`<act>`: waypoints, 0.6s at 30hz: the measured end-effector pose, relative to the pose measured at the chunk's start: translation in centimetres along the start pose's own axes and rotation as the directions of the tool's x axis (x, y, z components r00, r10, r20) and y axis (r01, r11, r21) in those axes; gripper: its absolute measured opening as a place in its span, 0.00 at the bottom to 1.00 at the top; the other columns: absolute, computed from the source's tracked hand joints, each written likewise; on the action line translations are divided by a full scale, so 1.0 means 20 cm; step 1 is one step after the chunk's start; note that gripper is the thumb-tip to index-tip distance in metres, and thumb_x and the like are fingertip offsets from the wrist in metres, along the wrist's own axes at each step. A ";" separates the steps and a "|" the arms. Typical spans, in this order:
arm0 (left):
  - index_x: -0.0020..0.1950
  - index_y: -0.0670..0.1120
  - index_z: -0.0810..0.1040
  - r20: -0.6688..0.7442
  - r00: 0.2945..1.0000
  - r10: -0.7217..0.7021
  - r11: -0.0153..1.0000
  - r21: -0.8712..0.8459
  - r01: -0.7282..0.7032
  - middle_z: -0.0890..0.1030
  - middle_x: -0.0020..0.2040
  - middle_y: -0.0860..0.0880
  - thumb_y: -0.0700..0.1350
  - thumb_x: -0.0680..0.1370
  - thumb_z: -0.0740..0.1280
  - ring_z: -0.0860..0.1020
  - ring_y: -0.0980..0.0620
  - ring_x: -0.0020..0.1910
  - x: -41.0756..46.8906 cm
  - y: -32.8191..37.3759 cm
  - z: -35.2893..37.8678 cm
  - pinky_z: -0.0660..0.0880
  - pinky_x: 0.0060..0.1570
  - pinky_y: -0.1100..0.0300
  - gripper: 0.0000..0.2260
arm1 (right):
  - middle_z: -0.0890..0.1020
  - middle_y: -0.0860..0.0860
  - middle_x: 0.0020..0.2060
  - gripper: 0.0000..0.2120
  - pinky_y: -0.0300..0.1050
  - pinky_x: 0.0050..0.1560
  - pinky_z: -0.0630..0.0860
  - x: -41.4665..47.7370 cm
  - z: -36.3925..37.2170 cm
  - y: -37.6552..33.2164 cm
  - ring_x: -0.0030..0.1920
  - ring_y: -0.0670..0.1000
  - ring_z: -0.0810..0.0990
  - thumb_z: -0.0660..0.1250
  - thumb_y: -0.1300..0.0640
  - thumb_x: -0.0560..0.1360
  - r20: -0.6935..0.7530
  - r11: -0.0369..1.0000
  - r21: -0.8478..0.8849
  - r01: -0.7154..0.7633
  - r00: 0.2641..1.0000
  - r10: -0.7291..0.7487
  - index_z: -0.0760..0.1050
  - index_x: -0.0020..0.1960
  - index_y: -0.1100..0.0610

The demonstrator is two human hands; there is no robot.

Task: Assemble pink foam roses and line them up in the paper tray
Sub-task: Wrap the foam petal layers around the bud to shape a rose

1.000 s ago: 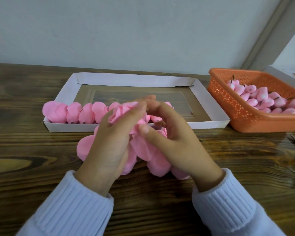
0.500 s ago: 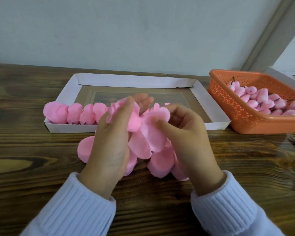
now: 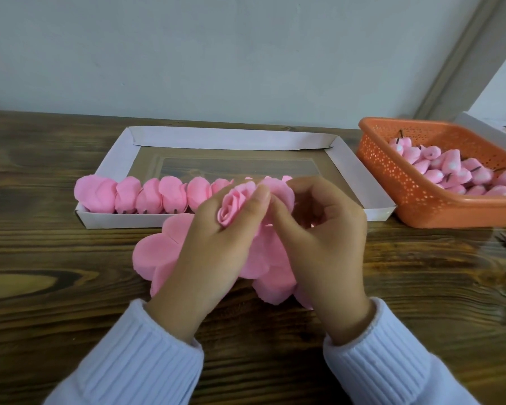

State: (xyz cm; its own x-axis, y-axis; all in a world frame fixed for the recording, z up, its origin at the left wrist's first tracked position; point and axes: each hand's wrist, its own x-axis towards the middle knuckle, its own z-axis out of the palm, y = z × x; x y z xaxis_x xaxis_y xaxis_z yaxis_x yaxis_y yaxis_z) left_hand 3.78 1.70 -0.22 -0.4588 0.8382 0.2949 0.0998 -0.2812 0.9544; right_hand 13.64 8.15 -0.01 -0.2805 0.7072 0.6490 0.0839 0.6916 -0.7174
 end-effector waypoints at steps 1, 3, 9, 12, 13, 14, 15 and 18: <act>0.43 0.61 0.83 0.018 1.000 0.013 1.000 0.001 -0.013 0.83 0.40 0.58 0.55 0.76 0.63 0.81 0.65 0.42 0.00 0.00 0.01 0.73 0.37 0.74 0.09 | 0.78 0.46 0.30 0.04 0.35 0.33 0.69 0.00 0.00 0.00 0.31 0.45 0.74 0.74 0.61 0.71 -0.008 1.000 -0.017 0.020 1.000 -0.020 0.80 0.39 0.57; 0.42 0.57 0.83 0.043 0.998 0.037 0.999 -0.007 -0.037 0.83 0.40 0.57 0.52 0.77 0.63 0.80 0.64 0.41 0.00 0.00 0.01 0.74 0.39 0.73 0.10 | 0.77 0.48 0.30 0.05 0.32 0.34 0.67 0.00 0.00 0.00 0.32 0.43 0.71 0.73 0.61 0.71 -0.022 0.998 -0.035 0.056 0.998 -0.057 0.78 0.38 0.55; 0.39 0.56 0.84 -0.040 0.998 -0.042 0.989 -0.146 0.035 0.84 0.40 0.53 0.58 0.74 0.67 0.84 0.55 0.44 0.01 -0.02 0.02 0.79 0.42 0.63 0.09 | 0.80 0.47 0.37 0.05 0.45 0.40 0.74 0.00 0.01 -0.03 0.38 0.48 0.76 0.70 0.62 0.72 0.099 0.976 0.215 -0.020 0.995 -0.001 0.80 0.46 0.54; 0.35 0.48 0.80 -0.051 0.995 -0.090 0.928 -0.366 0.065 0.81 0.38 0.47 0.52 0.77 0.66 0.81 0.51 0.41 0.03 -0.02 0.01 0.79 0.42 0.59 0.13 | 0.80 0.47 0.41 0.09 0.44 0.44 0.77 0.01 0.01 -0.03 0.43 0.48 0.79 0.67 0.59 0.73 0.154 0.907 0.353 -0.229 0.971 0.185 0.77 0.53 0.55; 0.35 0.44 0.76 -0.052 0.995 -0.081 0.909 -0.413 0.053 0.78 0.39 0.44 0.50 0.78 0.64 0.79 0.48 0.41 0.03 -0.01 0.00 0.79 0.43 0.57 0.14 | 0.81 0.49 0.43 0.10 0.41 0.45 0.76 0.01 0.01 -0.02 0.44 0.47 0.80 0.67 0.57 0.74 0.185 0.882 0.359 -0.305 0.950 0.253 0.76 0.54 0.56; 0.36 0.42 0.73 -0.068 0.994 -0.087 0.889 -0.455 0.046 0.75 0.40 0.41 0.48 0.78 0.64 0.77 0.47 0.41 0.04 0.00 0.00 0.78 0.43 0.56 0.14 | 0.82 0.51 0.45 0.09 0.40 0.45 0.75 0.02 0.00 -0.02 0.45 0.47 0.80 0.68 0.57 0.75 0.225 0.866 0.336 -0.372 0.924 0.309 0.76 0.55 0.56; 0.36 0.41 0.70 -0.093 0.989 -0.112 0.866 -0.498 0.051 0.74 0.39 0.40 0.46 0.78 0.65 0.78 0.47 0.41 0.05 0.00 0.00 0.78 0.42 0.56 0.14 | 0.82 0.54 0.45 0.08 0.39 0.44 0.74 0.02 0.00 -0.01 0.44 0.47 0.80 0.68 0.57 0.76 0.270 0.862 0.286 -0.419 0.898 0.347 0.76 0.55 0.56; 0.38 0.41 0.70 -0.147 0.956 -0.254 0.789 -0.603 0.117 0.75 0.38 0.42 0.41 0.79 0.63 0.79 0.49 0.39 0.06 0.01 -0.01 0.79 0.37 0.58 0.10 | 0.81 0.54 0.37 0.06 0.36 0.37 0.72 0.02 0.01 0.01 0.35 0.44 0.76 0.69 0.57 0.74 0.361 0.910 0.100 -0.402 0.867 0.343 0.79 0.50 0.58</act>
State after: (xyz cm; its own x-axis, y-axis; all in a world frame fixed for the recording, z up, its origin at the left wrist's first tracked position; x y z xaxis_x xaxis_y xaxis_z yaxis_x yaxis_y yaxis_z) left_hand 2.98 2.57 0.30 -0.5939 0.8039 0.0329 -0.5072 -0.4058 0.7603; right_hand 13.44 8.54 0.12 -0.5596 0.7977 0.2248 0.0932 0.3301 -0.9393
